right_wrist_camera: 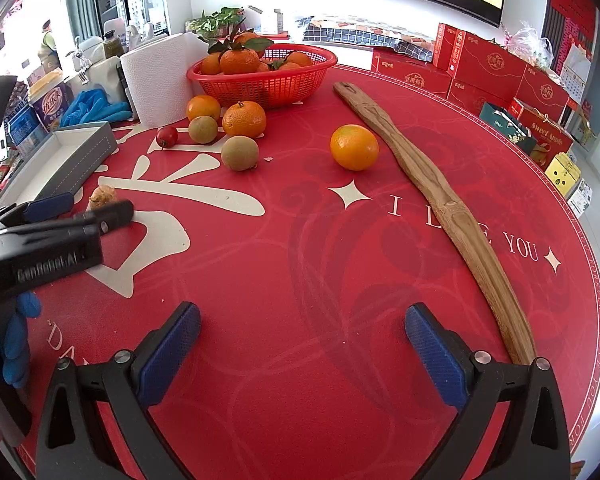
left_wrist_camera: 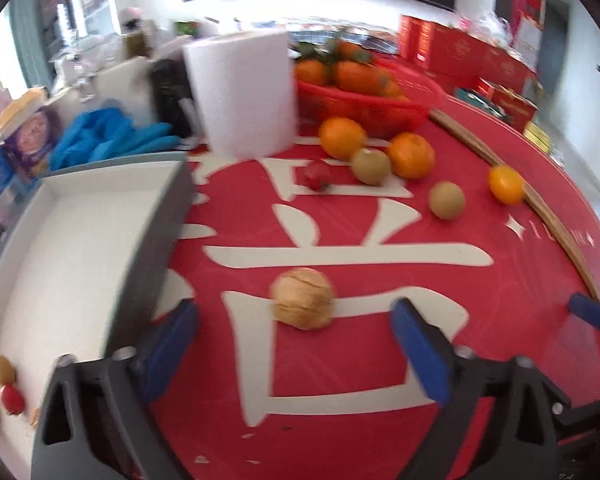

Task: Organize fruits
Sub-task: 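Close the left tool on the tan wrinkled walnut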

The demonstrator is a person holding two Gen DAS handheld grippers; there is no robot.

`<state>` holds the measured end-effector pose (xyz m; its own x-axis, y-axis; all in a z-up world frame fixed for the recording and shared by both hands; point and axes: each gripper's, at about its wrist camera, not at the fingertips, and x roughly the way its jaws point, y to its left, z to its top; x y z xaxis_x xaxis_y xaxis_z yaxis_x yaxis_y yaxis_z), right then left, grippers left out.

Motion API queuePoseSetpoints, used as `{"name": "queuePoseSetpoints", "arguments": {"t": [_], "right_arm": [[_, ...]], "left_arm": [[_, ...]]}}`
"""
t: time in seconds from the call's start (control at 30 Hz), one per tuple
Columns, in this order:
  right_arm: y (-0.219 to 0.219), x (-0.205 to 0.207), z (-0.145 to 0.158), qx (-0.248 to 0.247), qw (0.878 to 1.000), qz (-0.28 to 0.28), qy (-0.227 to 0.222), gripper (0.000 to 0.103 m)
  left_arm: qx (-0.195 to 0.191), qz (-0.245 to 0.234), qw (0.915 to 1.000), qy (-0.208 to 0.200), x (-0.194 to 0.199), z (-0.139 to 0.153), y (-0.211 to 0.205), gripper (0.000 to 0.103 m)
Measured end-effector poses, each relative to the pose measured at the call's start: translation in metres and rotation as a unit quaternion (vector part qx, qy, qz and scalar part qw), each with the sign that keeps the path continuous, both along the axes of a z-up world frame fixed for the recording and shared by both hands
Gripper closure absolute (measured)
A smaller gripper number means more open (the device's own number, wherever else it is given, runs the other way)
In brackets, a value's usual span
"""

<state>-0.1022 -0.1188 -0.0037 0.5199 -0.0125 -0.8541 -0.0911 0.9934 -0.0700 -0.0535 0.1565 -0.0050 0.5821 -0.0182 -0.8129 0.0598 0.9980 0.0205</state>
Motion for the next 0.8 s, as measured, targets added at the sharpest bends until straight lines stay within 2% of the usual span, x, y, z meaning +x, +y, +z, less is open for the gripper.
{"name": "queuePoseSetpoints", "arguments": {"t": [0.33, 0.5, 0.8], "right_arm": [[0.000, 0.000, 0.000, 0.000, 1.000, 0.000, 0.000, 0.001], [0.000, 0.000, 0.000, 0.000, 1.000, 0.000, 0.000, 0.001], [0.000, 0.000, 0.000, 0.000, 1.000, 0.000, 0.000, 0.001]], "left_arm": [[-0.001, 0.002, 1.0000, -0.002, 0.005, 0.001, 0.004, 0.000], [-0.001, 0.026, 0.9997, -0.003, 0.012, 0.001, 0.019, 0.000], [-0.001, 0.026, 0.9997, -0.002, 0.012, 0.002, 0.019, 0.000]]}}
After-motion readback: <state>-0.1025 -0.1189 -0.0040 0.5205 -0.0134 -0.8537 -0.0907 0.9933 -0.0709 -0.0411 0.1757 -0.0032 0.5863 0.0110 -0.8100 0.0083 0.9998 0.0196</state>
